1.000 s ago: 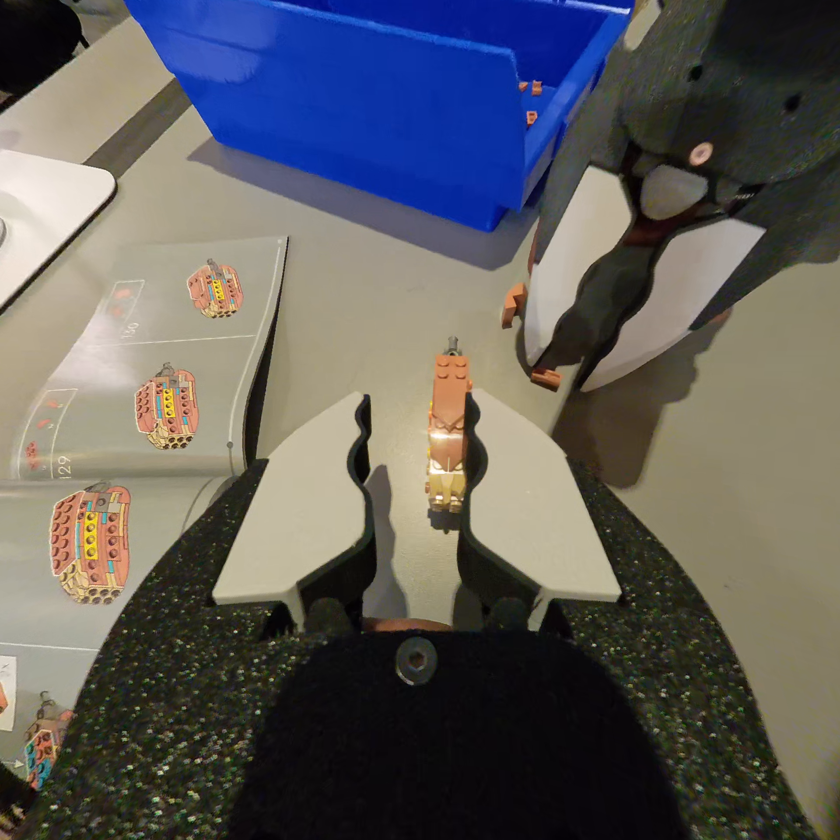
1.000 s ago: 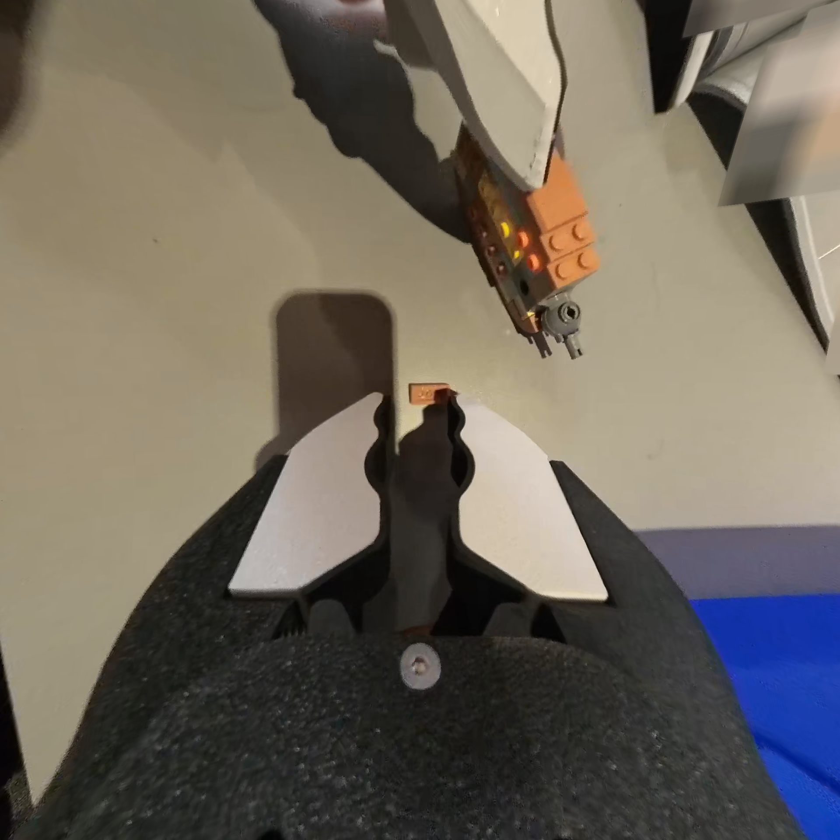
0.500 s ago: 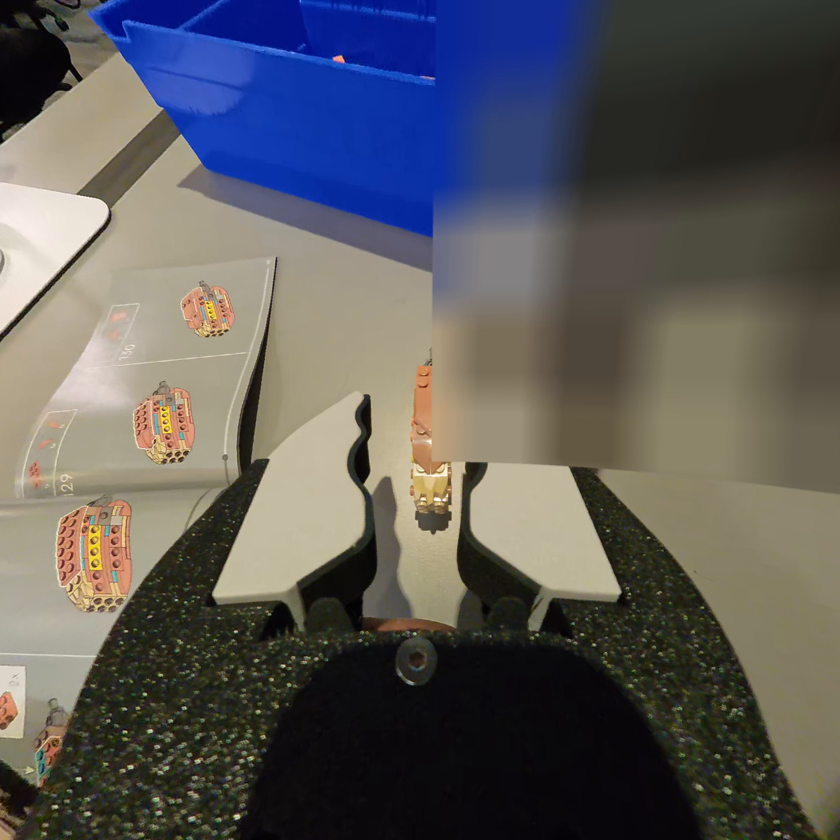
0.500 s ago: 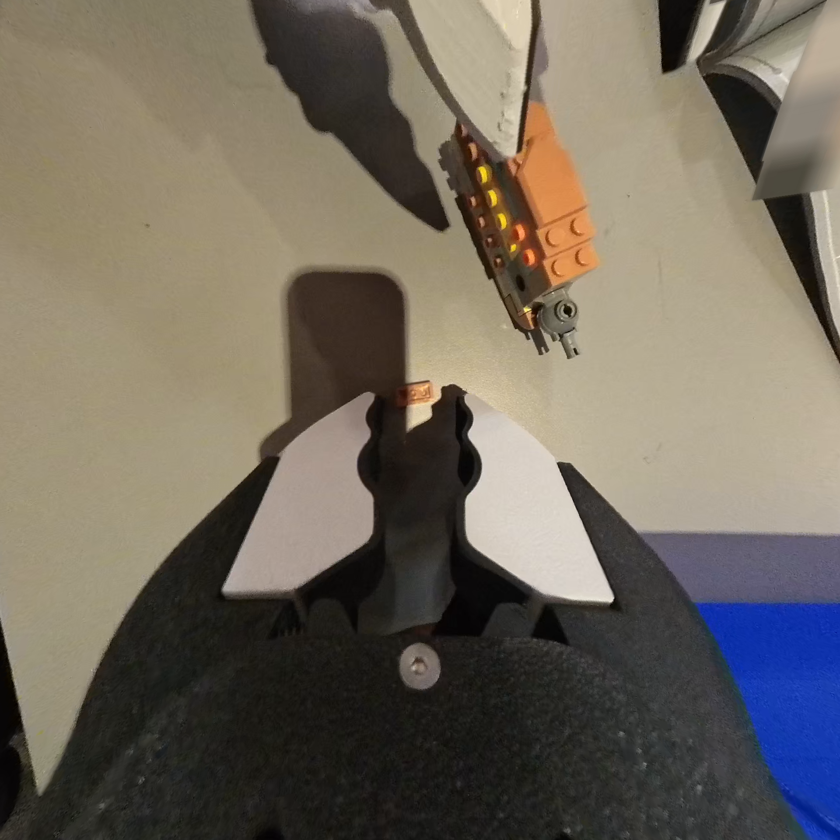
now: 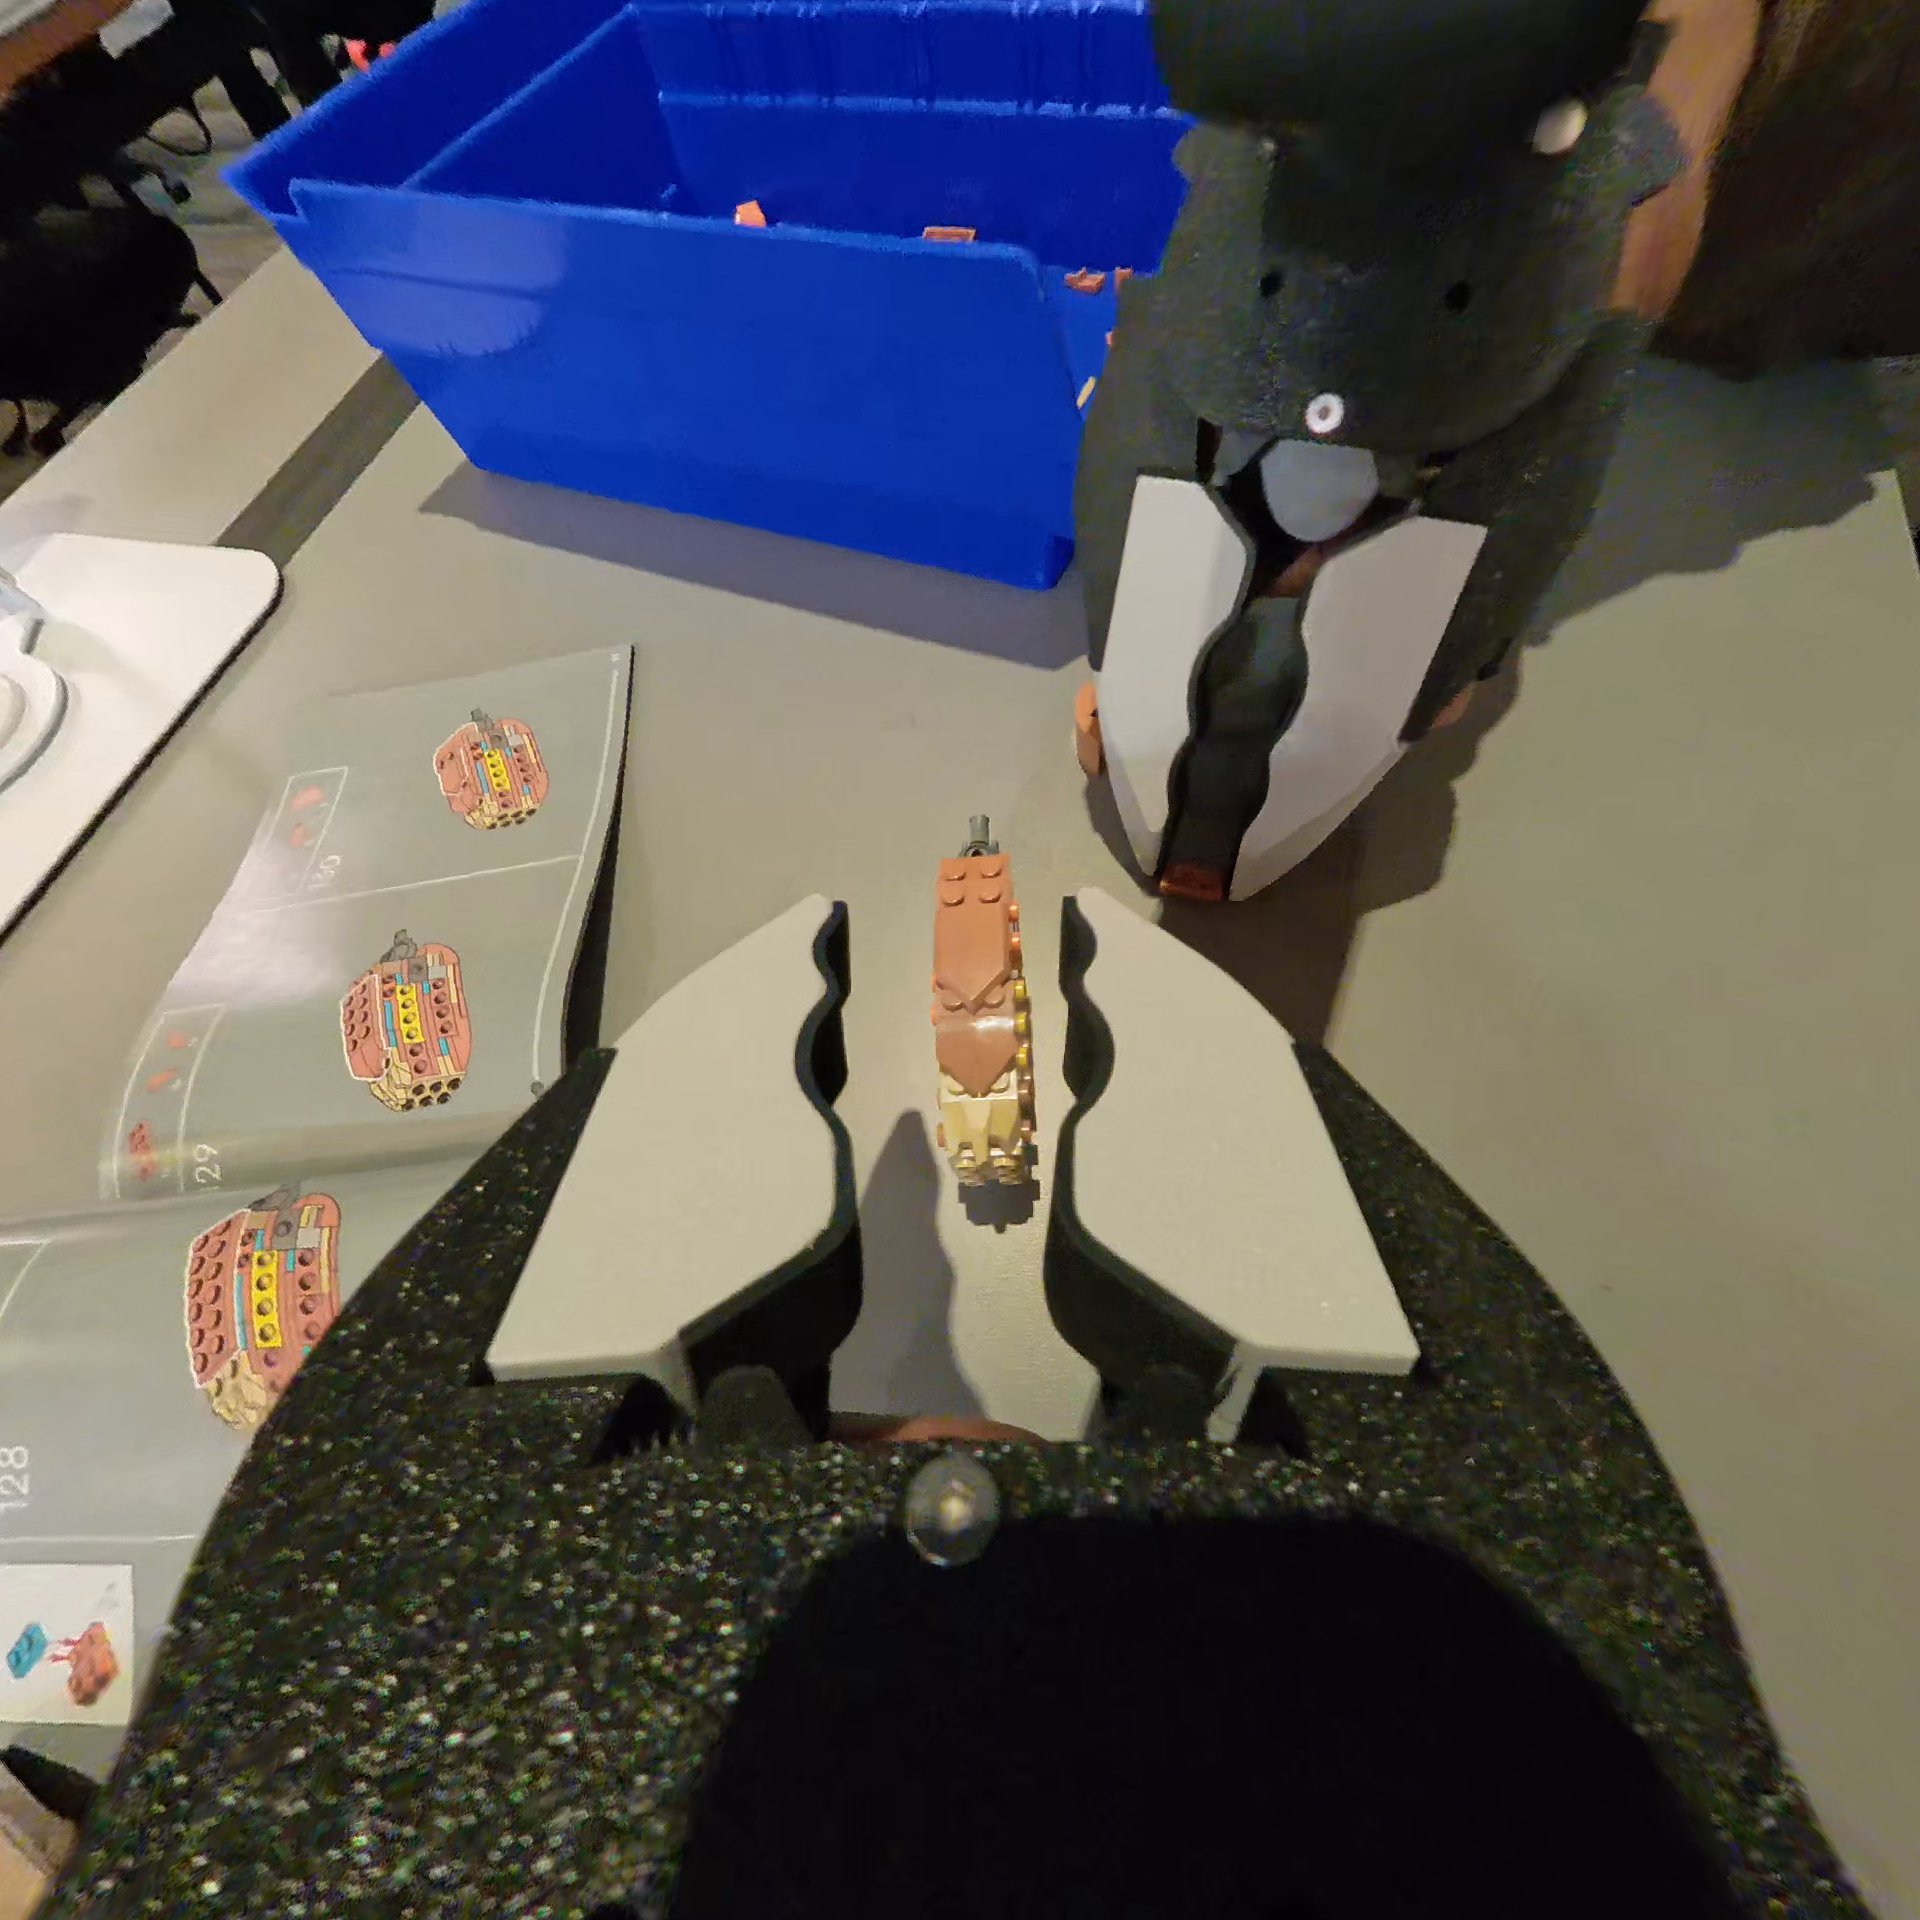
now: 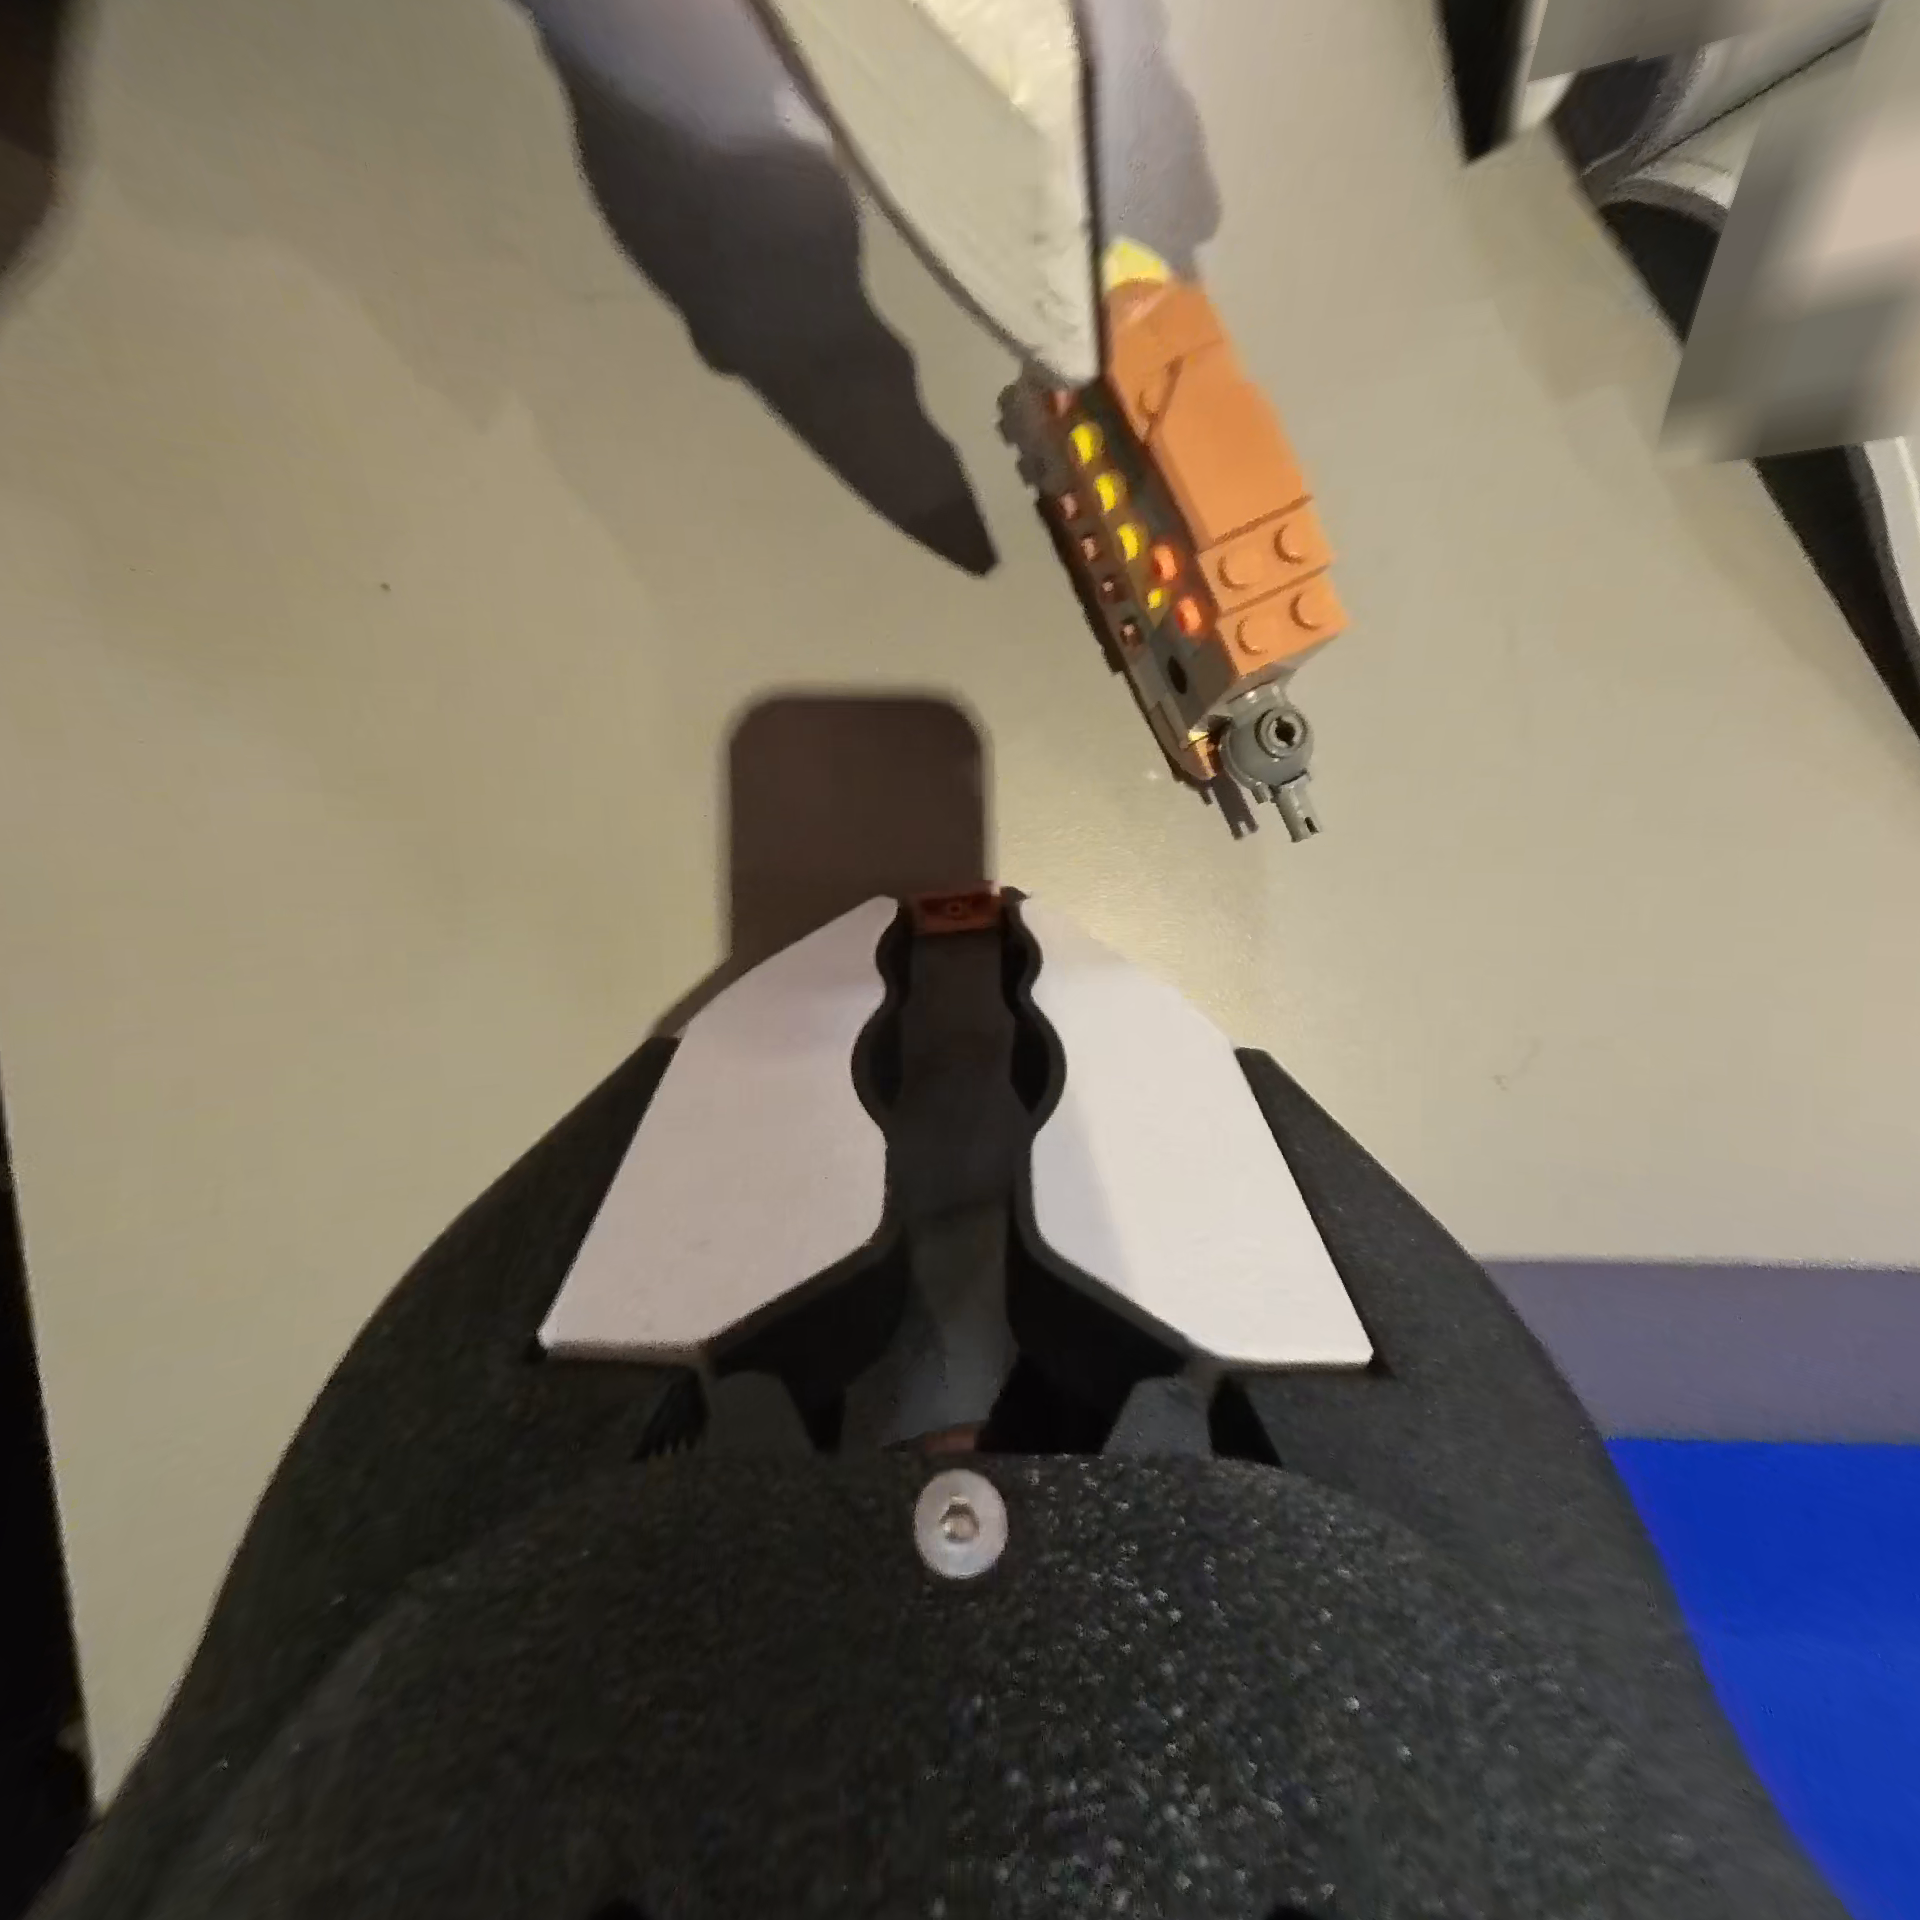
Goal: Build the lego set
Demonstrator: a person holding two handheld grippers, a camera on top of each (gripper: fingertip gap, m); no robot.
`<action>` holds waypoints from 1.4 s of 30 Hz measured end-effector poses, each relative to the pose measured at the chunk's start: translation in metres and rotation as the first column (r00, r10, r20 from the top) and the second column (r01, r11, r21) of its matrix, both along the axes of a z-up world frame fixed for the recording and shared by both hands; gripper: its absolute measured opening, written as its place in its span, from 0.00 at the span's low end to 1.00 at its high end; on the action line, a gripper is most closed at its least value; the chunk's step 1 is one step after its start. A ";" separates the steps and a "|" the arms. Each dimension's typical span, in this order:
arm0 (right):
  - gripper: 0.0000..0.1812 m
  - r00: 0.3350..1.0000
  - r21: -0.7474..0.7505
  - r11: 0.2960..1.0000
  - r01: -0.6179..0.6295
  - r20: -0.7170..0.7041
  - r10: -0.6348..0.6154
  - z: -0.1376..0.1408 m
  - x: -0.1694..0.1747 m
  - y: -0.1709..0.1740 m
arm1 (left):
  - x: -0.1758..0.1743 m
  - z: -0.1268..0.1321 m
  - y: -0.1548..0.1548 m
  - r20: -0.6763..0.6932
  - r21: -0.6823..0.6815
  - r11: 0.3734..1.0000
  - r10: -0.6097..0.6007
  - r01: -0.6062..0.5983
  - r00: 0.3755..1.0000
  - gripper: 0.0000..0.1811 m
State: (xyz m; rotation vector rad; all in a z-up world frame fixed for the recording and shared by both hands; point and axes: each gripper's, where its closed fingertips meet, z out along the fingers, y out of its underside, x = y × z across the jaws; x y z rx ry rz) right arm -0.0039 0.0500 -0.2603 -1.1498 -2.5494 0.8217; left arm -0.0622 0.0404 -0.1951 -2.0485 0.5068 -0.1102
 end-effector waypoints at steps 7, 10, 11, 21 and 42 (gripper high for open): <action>0.09 0.890 -0.366 0.928 -0.066 -0.443 -0.111 0.090 -0.020 -0.013 | 0.011 0.023 -0.001 0.202 0.085 0.996 -0.055 0.038 0.978 0.20; 0.09 0.806 -0.436 0.893 -0.113 -0.565 -0.174 0.117 -0.022 -0.011 | 0.012 0.041 -0.003 0.424 0.118 0.992 -0.086 0.039 0.901 0.18; 0.09 0.782 -0.452 0.883 -0.131 -0.594 -0.188 0.123 -0.022 -0.012 | 0.015 0.047 -0.004 0.494 0.129 0.990 -0.110 0.053 0.862 0.17; 0.09 0.775 -0.742 0.629 -0.234 -0.532 -0.340 0.150 -0.021 -0.011 | 0.034 0.072 -0.009 0.364 0.339 0.934 -0.244 0.117 0.899 0.17; 0.09 0.491 -0.261 0.947 -0.188 -0.860 -0.139 0.142 -0.024 -0.021 | 0.050 0.071 -0.013 0.884 0.165 0.955 -0.255 0.247 0.393 0.10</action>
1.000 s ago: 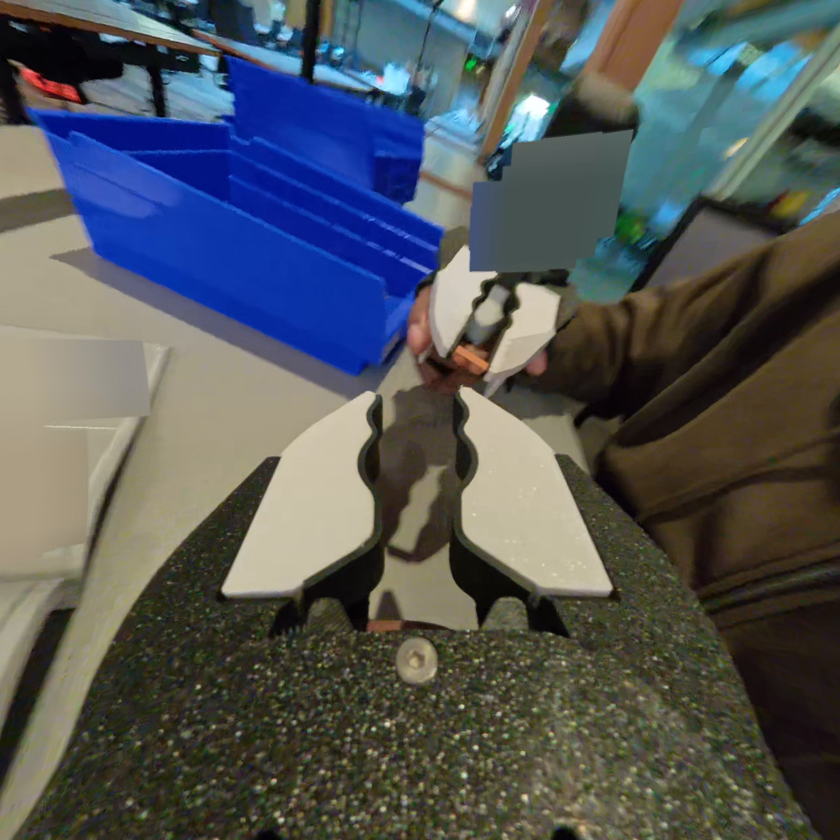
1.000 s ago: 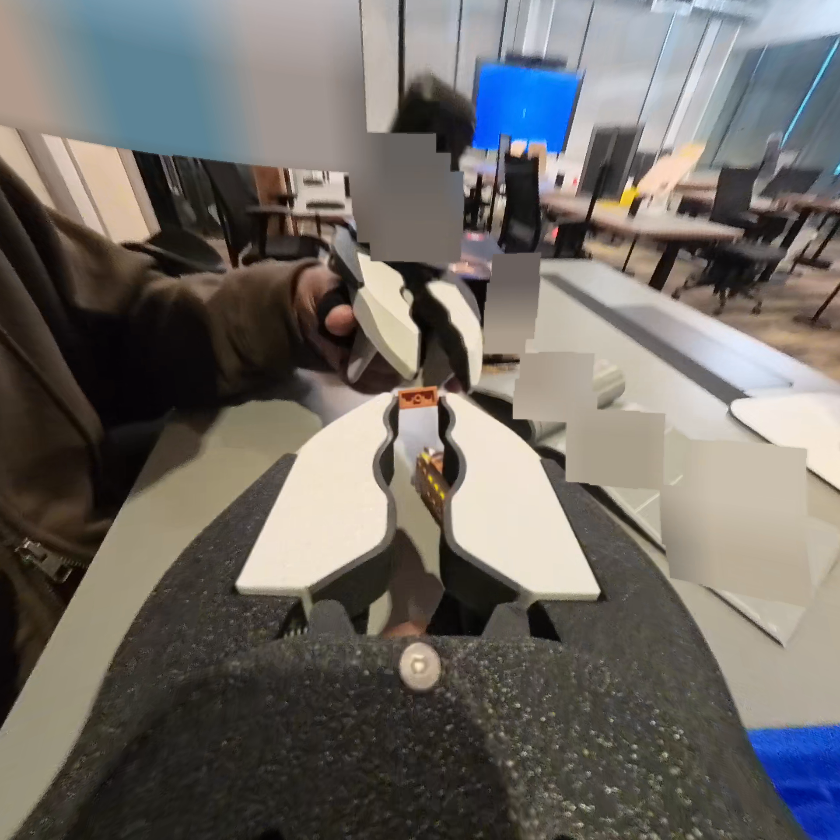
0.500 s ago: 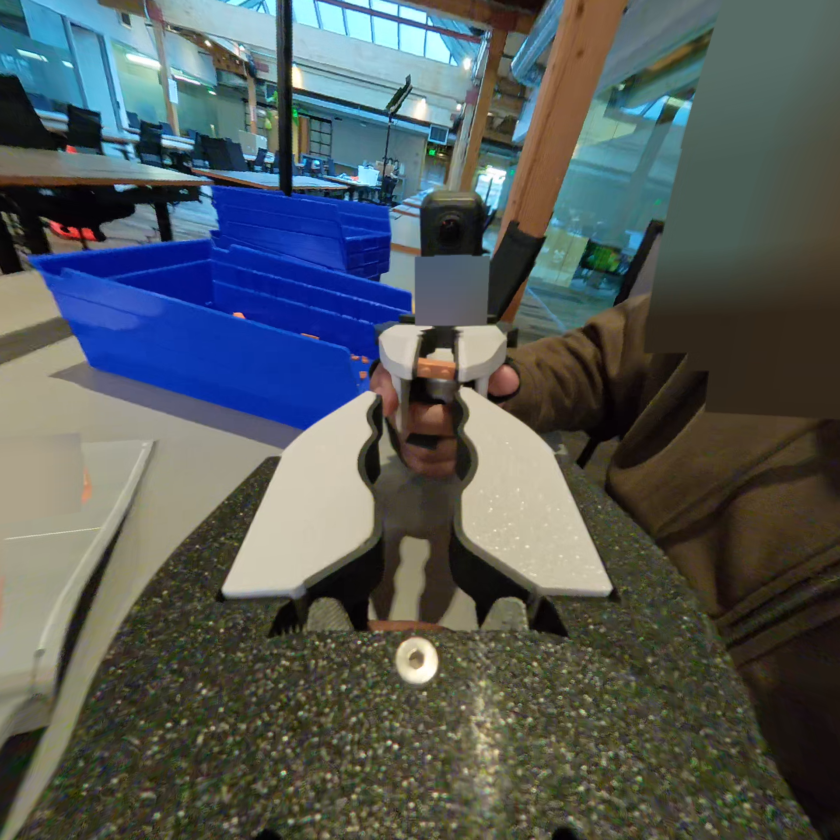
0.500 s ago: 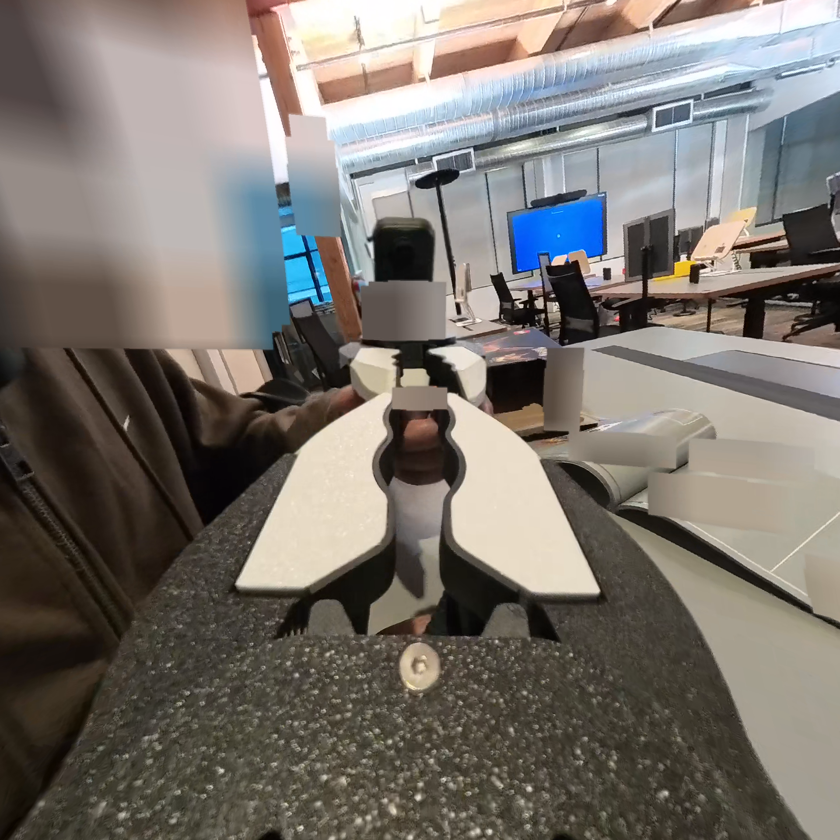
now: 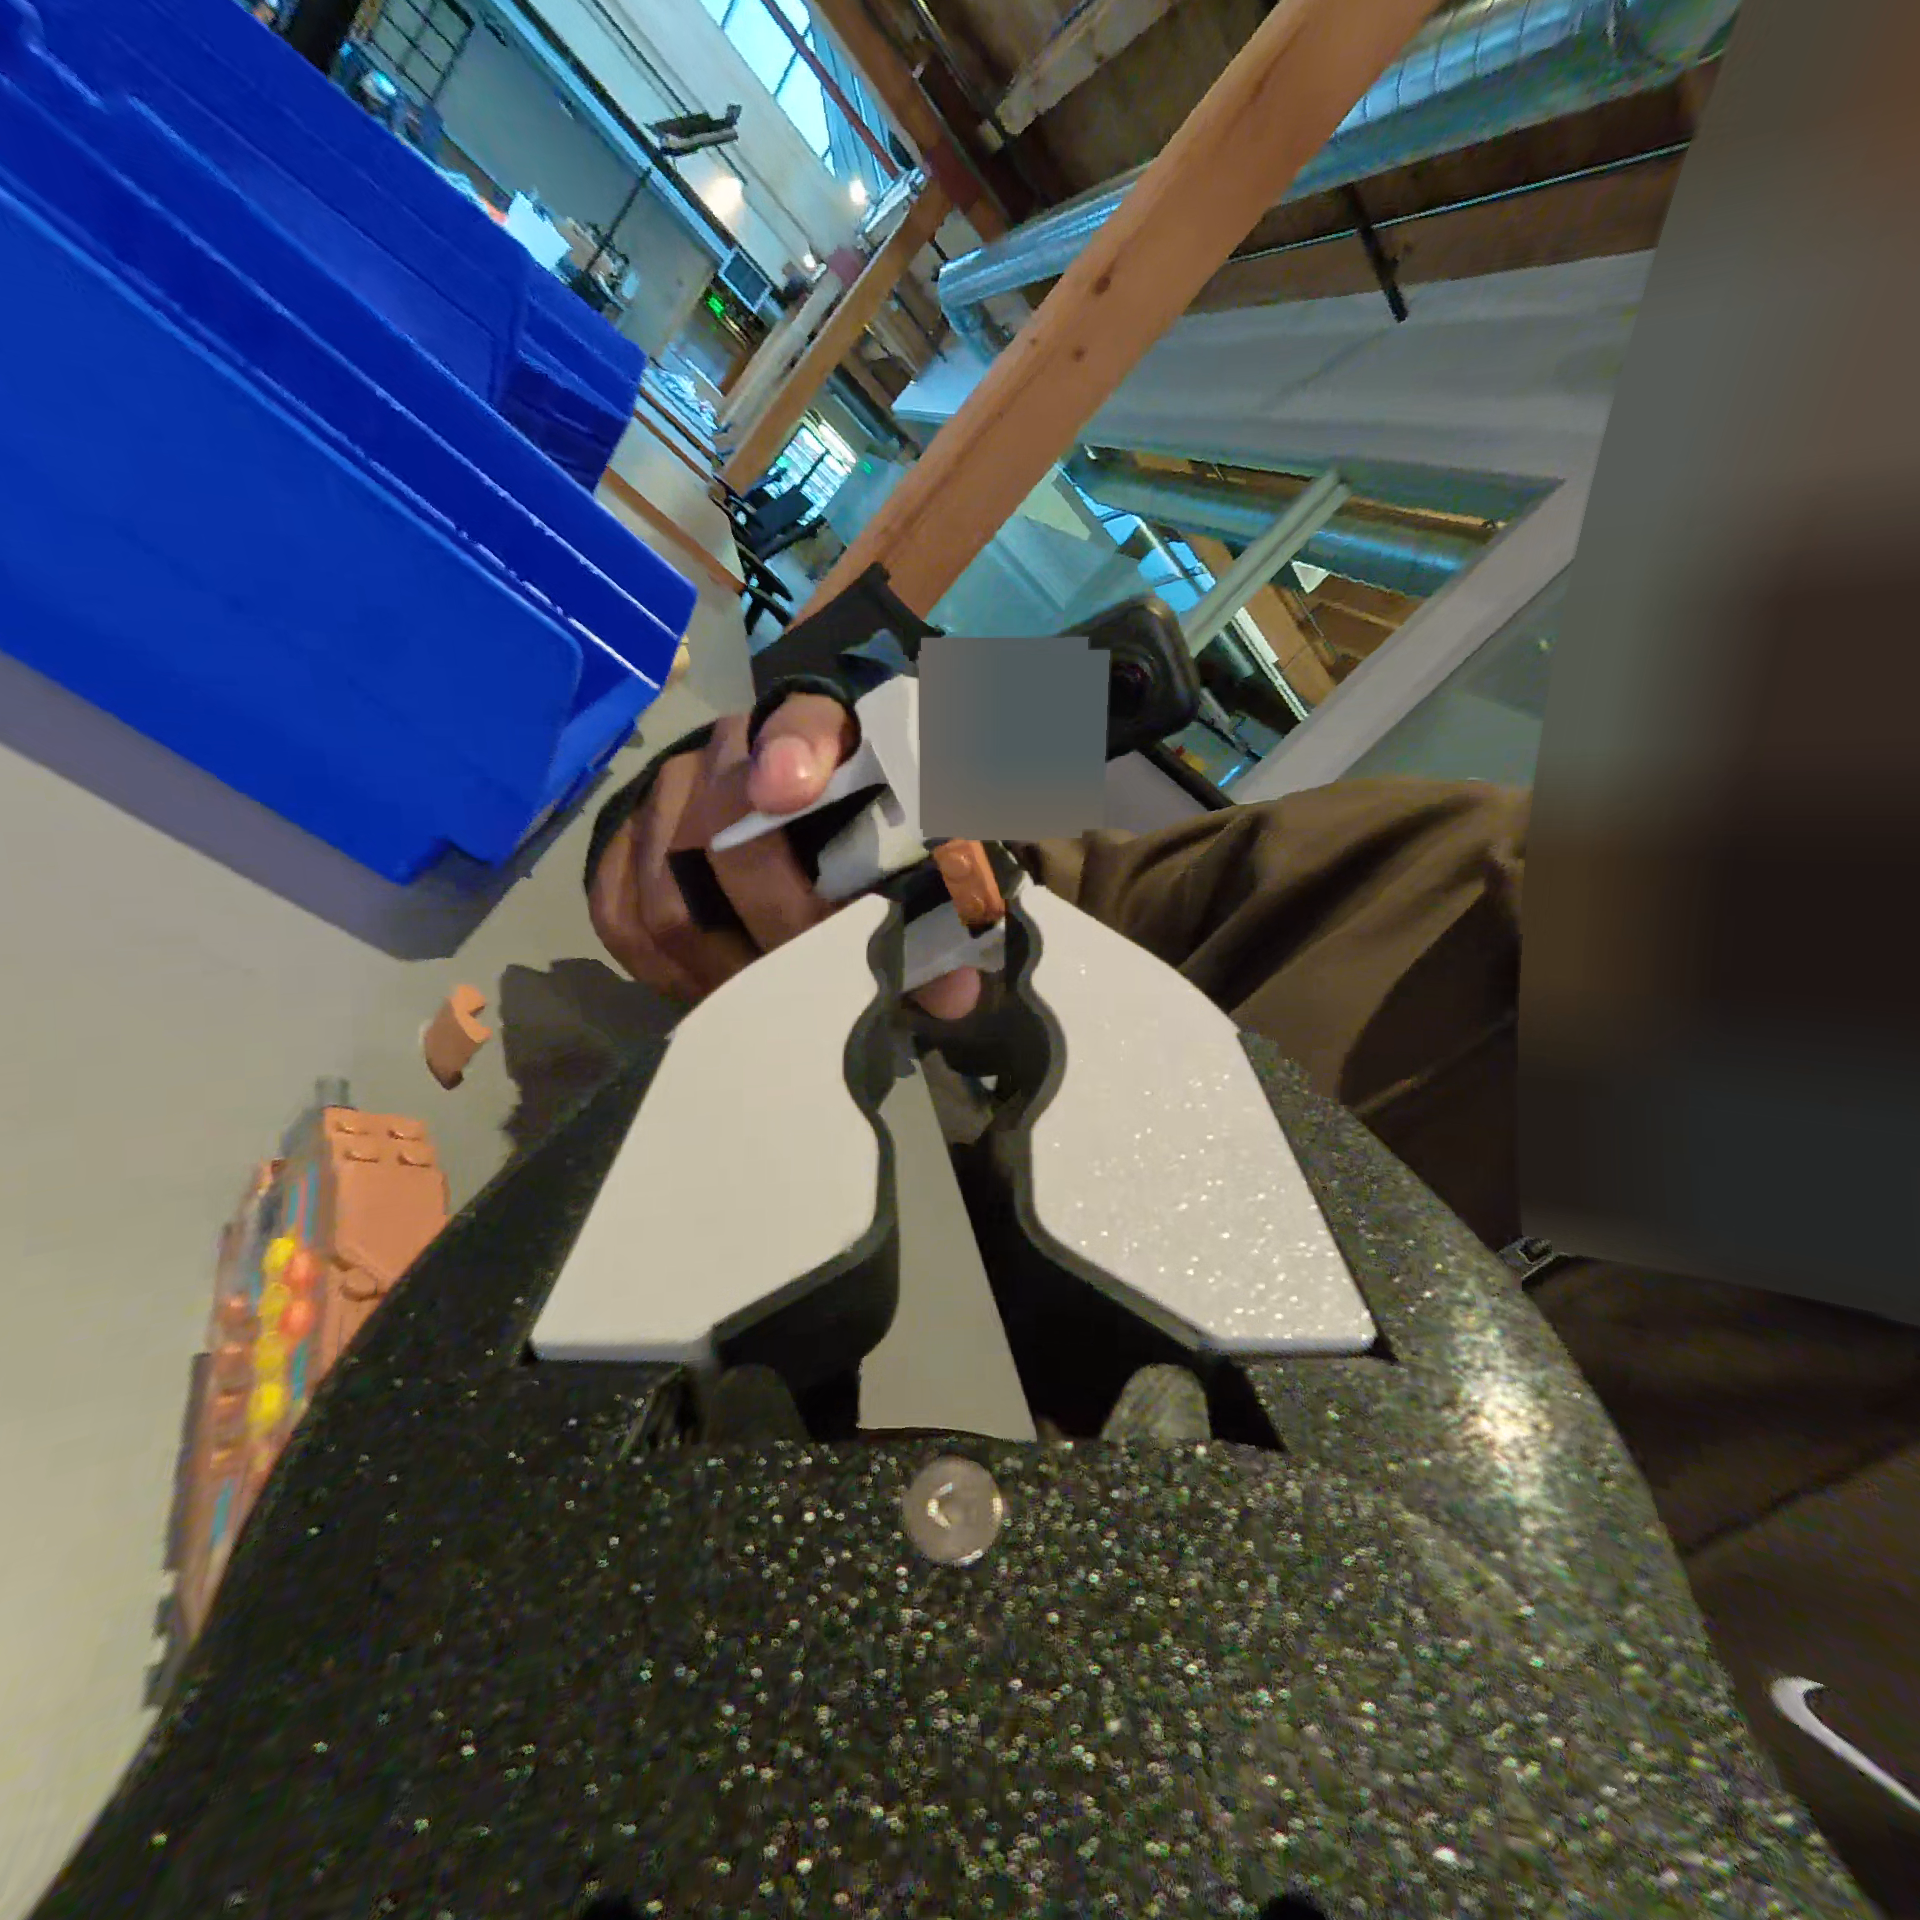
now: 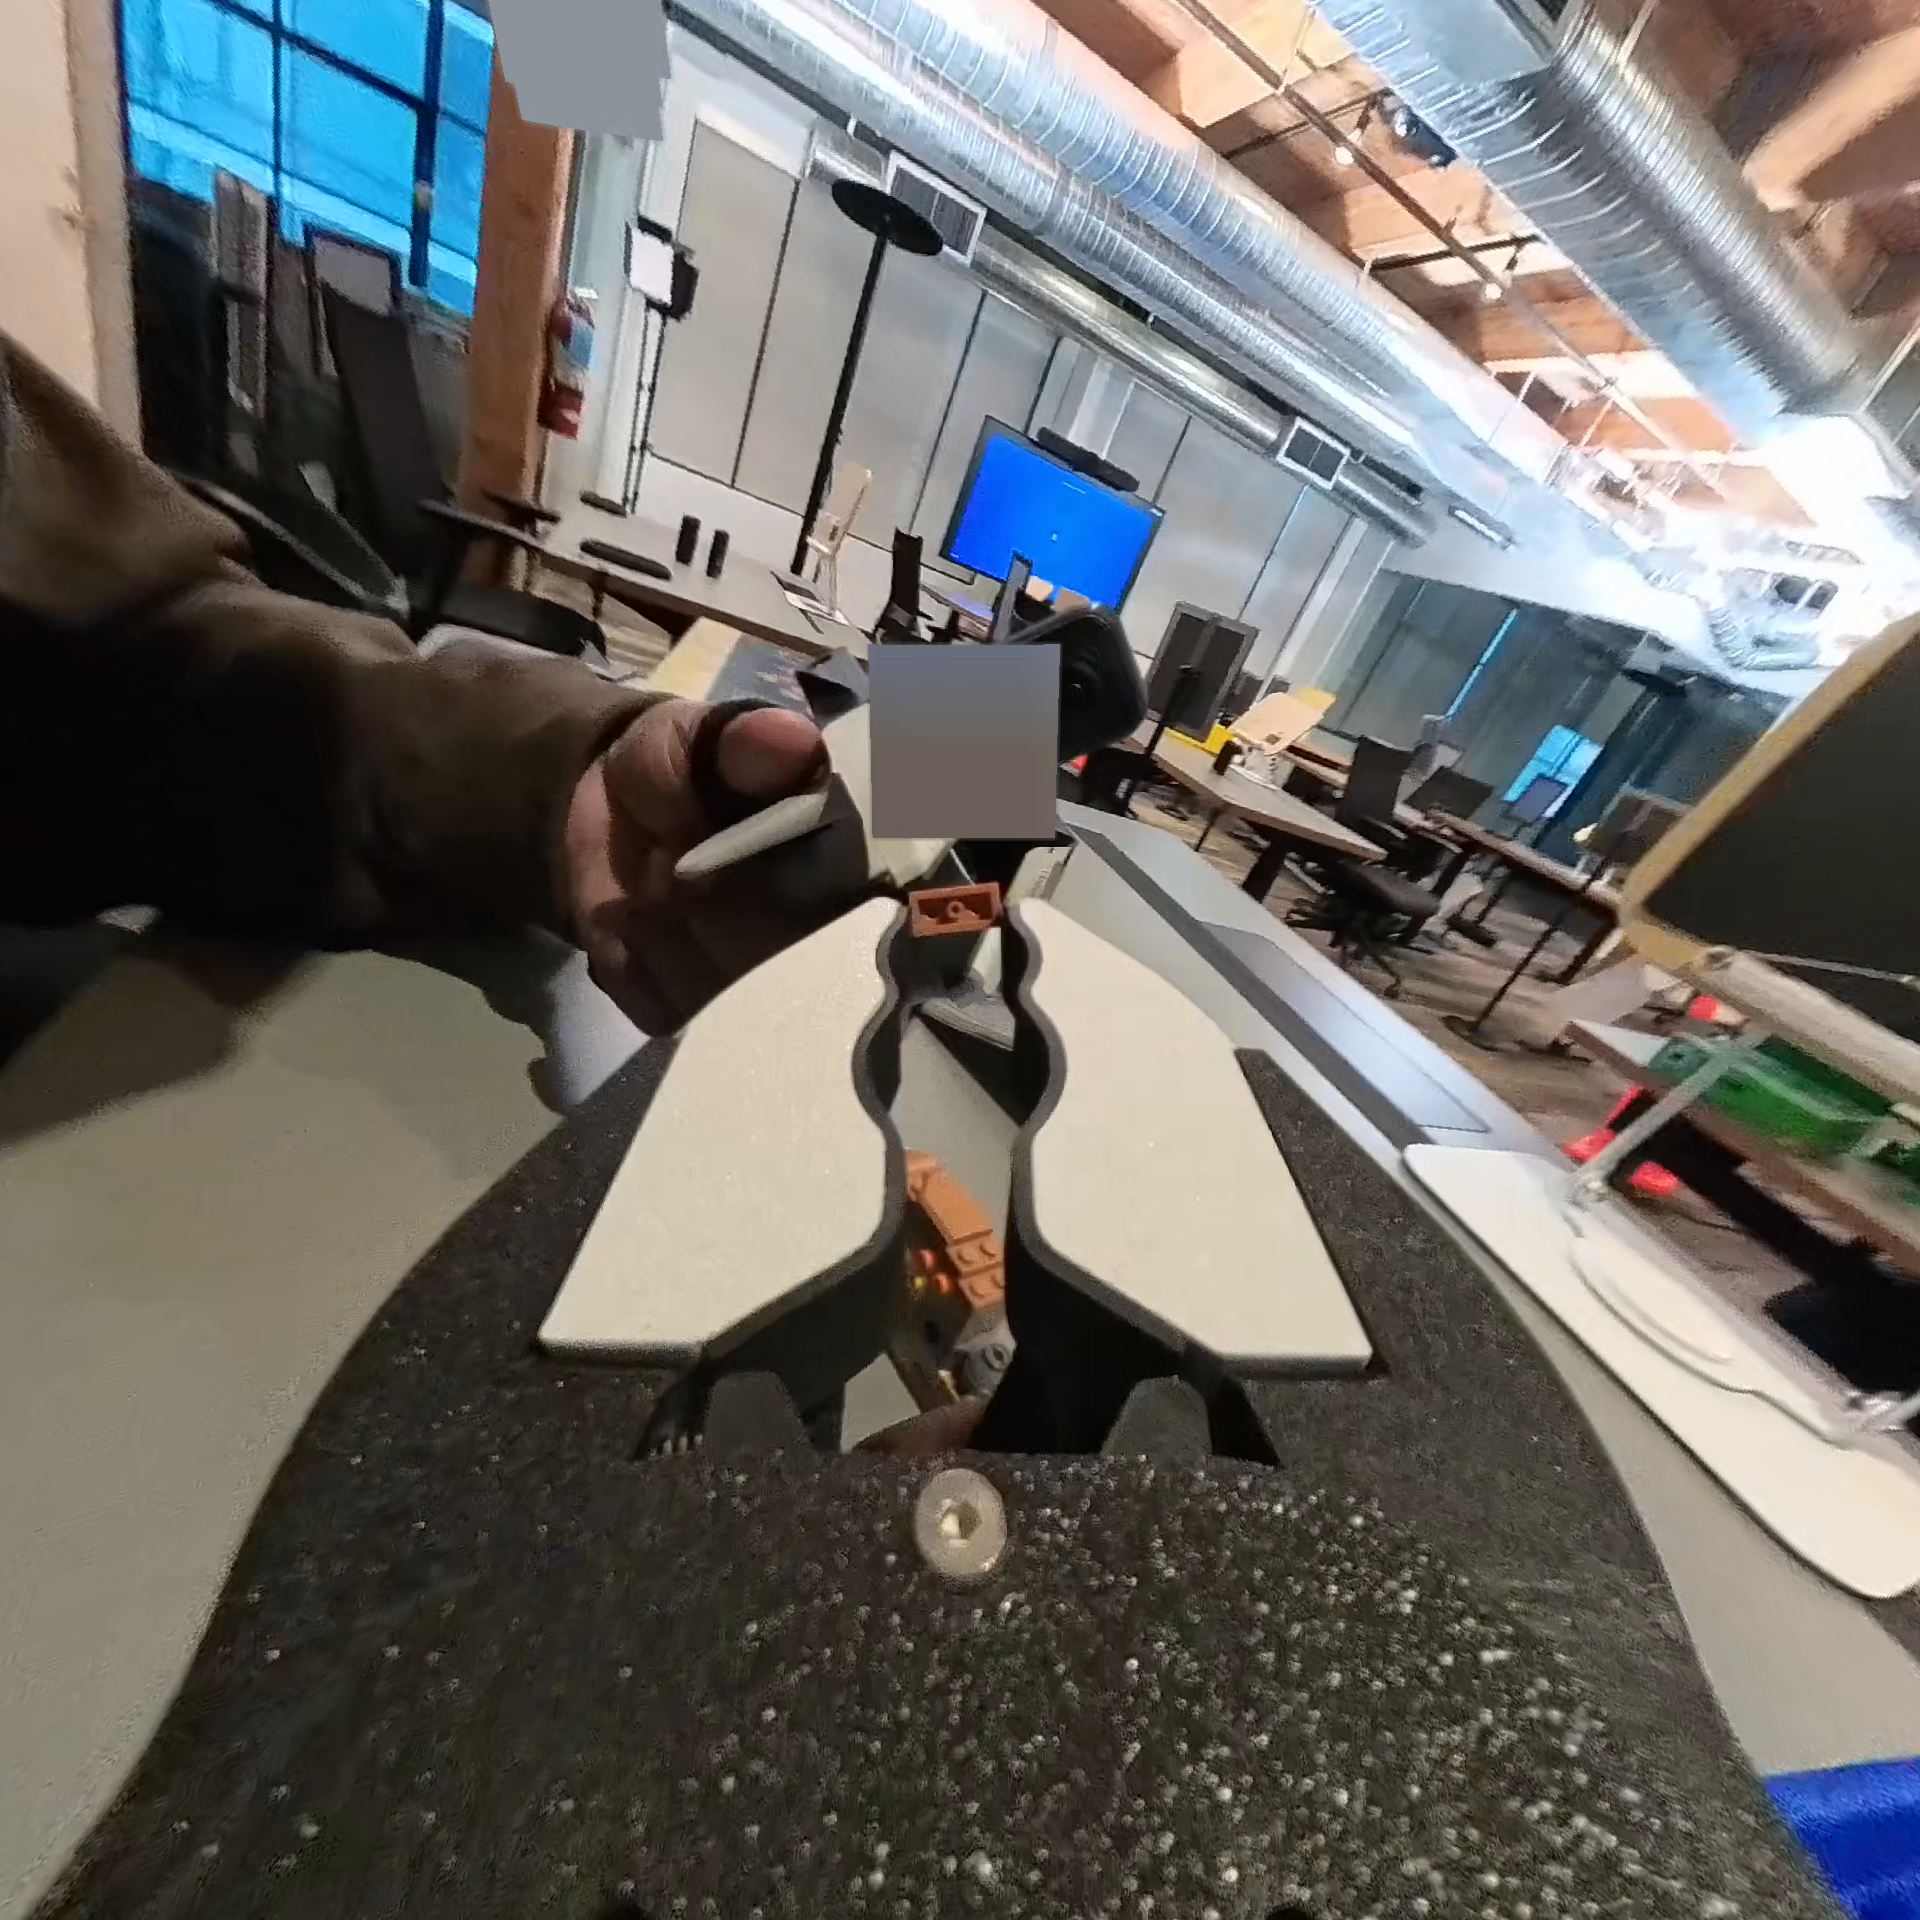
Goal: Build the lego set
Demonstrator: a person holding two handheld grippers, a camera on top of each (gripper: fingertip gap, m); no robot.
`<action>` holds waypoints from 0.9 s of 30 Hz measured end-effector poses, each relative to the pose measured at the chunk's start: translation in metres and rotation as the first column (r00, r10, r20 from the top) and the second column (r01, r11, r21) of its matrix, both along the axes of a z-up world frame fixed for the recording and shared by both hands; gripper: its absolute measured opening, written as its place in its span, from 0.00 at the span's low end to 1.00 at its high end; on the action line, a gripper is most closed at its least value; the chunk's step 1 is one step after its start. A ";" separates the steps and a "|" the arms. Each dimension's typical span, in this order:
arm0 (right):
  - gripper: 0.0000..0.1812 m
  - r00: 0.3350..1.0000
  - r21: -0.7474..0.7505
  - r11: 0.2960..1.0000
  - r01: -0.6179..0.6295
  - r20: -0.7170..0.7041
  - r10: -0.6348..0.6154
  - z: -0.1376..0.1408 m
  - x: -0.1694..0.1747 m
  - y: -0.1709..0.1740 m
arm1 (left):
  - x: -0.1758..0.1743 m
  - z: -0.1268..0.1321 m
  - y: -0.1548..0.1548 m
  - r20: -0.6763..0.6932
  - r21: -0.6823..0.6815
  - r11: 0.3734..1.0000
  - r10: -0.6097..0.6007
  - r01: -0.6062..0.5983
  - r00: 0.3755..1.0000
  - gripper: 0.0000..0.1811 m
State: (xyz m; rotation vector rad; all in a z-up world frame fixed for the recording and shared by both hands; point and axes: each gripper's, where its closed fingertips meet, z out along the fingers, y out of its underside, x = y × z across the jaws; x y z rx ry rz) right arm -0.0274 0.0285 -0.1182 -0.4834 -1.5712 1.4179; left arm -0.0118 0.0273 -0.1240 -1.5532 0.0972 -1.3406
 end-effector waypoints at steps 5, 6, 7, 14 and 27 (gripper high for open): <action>0.09 0.997 0.101 0.994 0.053 -0.056 -0.047 -0.003 0.000 -0.002 | 0.004 0.000 -0.002 0.026 -0.002 0.999 -0.037 0.037 0.999 0.05; 0.09 0.996 0.115 0.992 0.061 -0.068 -0.054 -0.003 0.000 -0.002 | 0.004 0.000 -0.002 0.021 -0.001 0.999 -0.035 0.035 0.999 0.05; 0.09 0.996 0.123 0.990 0.067 -0.075 -0.058 -0.003 0.000 -0.002 | 0.004 0.000 -0.002 0.011 0.005 0.999 -0.032 0.032 0.999 0.05; 0.19 0.999 0.139 0.990 0.032 -0.020 -0.030 -0.011 0.001 -0.005 | 0.002 -0.001 -0.001 -0.164 0.091 0.995 0.048 -0.034 0.985 0.04; 0.14 0.907 0.008 0.996 -0.087 0.414 0.076 -0.040 0.003 0.000 | -0.012 -0.055 0.000 -0.897 0.232 0.972 0.222 -0.020 0.383 0.05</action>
